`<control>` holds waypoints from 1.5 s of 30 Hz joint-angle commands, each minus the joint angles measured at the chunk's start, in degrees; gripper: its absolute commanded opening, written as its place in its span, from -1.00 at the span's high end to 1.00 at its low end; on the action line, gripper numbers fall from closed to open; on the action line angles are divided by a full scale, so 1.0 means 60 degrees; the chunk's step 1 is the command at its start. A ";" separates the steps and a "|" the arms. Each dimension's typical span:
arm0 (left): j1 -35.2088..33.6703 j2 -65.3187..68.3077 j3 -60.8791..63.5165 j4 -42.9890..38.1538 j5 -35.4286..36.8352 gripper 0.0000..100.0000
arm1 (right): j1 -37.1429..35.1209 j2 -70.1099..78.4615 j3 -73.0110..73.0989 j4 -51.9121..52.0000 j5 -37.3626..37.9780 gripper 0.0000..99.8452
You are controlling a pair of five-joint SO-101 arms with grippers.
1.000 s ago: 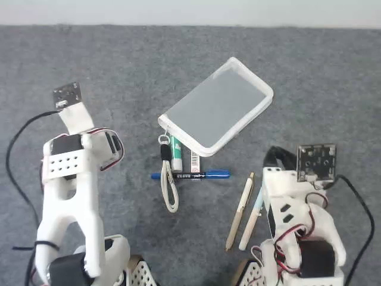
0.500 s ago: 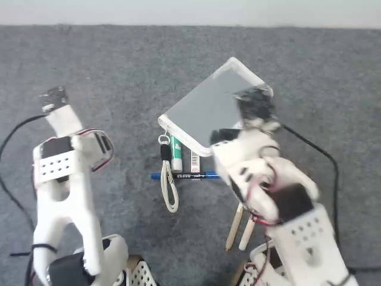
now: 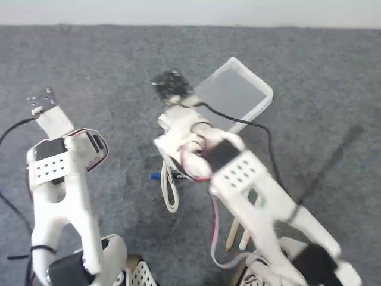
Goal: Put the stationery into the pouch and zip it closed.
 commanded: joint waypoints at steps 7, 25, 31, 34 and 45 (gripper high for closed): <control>-0.0044 -0.0454 -0.0051 -0.0220 0.0117 0.70 | -0.0227 0.3260 -0.2271 -0.0183 -0.0762 0.82; -0.0044 -0.0454 -0.0081 -0.0220 0.0117 0.70 | -0.0227 0.7201 -0.5495 0.1311 -0.1363 0.66; -0.0044 -0.0454 -0.0066 -0.0220 0.0117 0.70 | -0.0183 0.8095 -0.6183 0.1311 -0.1245 0.75; -0.0044 -0.0454 -0.0051 -0.0220 0.0103 0.70 | -0.0183 0.8403 -0.6256 0.1326 -0.1172 0.76; -0.0044 -0.0454 -0.0037 -0.0220 0.0088 0.70 | -0.0183 0.8549 -0.6813 0.2703 -0.1099 0.98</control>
